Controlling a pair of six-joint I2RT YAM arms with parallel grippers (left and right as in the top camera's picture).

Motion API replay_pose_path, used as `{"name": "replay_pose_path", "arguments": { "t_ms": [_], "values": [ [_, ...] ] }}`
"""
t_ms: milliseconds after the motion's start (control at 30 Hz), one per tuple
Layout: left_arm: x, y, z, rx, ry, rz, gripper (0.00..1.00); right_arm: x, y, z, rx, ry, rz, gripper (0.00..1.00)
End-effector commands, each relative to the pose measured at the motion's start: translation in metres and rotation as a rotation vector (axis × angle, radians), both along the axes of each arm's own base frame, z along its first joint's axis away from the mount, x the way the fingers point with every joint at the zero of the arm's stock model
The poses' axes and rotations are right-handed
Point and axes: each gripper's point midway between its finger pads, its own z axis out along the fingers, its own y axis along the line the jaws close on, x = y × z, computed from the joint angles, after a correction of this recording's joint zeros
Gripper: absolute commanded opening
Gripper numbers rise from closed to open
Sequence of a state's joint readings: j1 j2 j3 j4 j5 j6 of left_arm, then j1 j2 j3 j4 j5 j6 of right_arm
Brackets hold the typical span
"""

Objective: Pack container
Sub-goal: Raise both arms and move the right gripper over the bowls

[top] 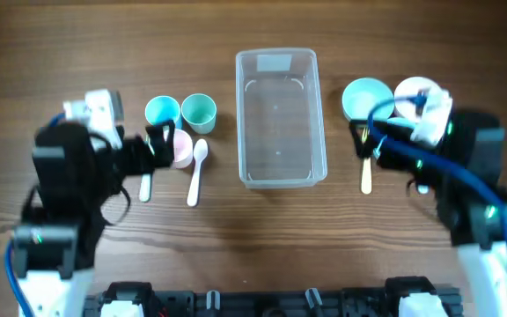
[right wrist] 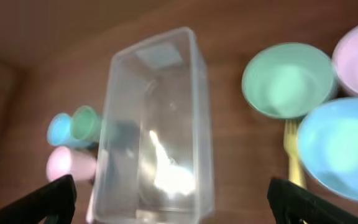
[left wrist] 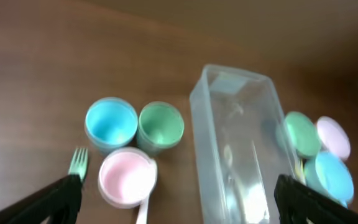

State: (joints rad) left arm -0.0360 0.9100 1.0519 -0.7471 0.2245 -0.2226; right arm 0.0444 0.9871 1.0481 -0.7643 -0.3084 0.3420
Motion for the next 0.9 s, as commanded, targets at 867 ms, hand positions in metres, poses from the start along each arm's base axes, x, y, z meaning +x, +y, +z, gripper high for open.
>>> {"name": "replay_pose_path", "arguments": {
  "t_ms": [867],
  "values": [
    [0.066,0.128,-0.038,0.043,0.329,0.283,1.0,0.065,-0.162,-0.146,-0.297,0.824,-0.183,0.99]
  ]
}}
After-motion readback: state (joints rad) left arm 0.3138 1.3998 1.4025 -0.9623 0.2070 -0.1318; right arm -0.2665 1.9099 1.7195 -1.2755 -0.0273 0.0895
